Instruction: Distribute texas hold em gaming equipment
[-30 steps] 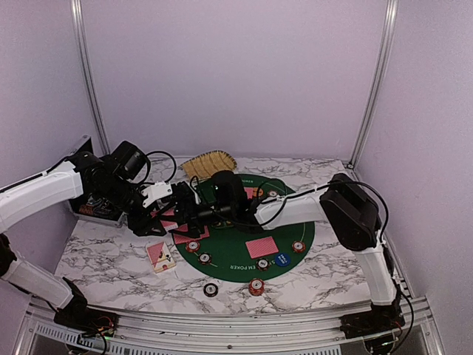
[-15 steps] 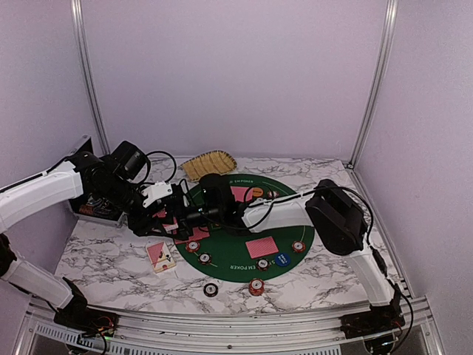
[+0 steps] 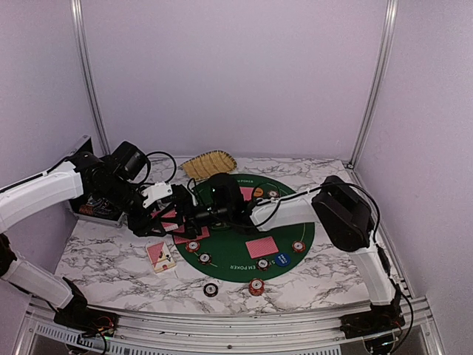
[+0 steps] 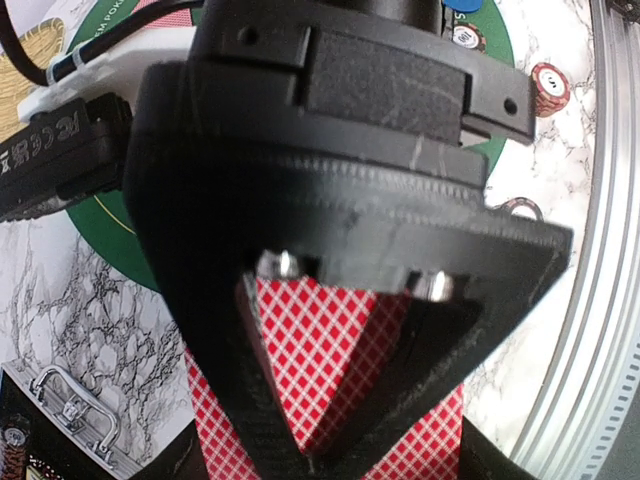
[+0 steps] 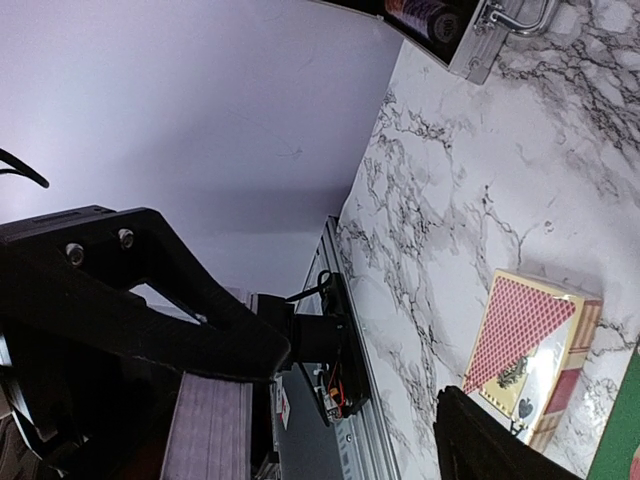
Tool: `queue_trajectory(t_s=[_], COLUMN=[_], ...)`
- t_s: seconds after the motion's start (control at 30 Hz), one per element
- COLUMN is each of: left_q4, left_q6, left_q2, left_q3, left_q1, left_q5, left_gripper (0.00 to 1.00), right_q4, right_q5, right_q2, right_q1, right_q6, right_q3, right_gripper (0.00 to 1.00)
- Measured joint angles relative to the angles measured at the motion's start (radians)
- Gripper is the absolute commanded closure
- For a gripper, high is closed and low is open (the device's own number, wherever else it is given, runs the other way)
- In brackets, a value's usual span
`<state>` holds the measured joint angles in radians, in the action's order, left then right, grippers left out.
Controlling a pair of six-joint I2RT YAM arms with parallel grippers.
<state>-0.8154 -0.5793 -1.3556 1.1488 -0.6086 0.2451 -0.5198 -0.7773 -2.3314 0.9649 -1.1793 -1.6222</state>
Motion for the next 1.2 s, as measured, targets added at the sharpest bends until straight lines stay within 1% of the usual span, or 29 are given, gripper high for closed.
queue_trajectory(t_s=[0.33,0.47,0.57,0.67,0.83,1.07,1.2], left_q4=[0.003,0.001,0.001,0.001,0.002,0.002,0.002], left_q6=[0.0,0.0,0.0,0.0,0.0,0.0,0.0], left_q2=[0.0,0.0,0.0,0.0,0.0,0.0,0.0], left_q3=[0.0,0.0,0.0,0.0,0.0,0.0,0.0], left_q1=[0.0,0.0,0.0,0.0,0.0,0.0,0.0], left_q5=[-0.002,-0.002,-0.003,-0.003,-0.003,-0.003,-0.003], left_gripper=[1.0,1.0,1.0,1.0,1.0,1.0,1.0], right_q4=[-0.002,-0.002,-0.003,0.0,0.012,0.052,0.092], right_q5=[-0.001,0.0,0.0,0.0,0.001,0.001,0.001], right_q2=[0.052,0.09,0.117,0.14,0.161,0.195,0.224], right_q1=[-0.021,-0.031,-0.042,-0.049,-0.052,-0.056,-0.062], right_q6=[0.01,0.016,0.02,0.026,0.033,0.06,0.082], right_q3=[0.054,0.101,0.136,0.157,0.161,0.171,0.184], right_gripper=[0.39,0.43,0.49,0.6,0.72,0.86,0.9])
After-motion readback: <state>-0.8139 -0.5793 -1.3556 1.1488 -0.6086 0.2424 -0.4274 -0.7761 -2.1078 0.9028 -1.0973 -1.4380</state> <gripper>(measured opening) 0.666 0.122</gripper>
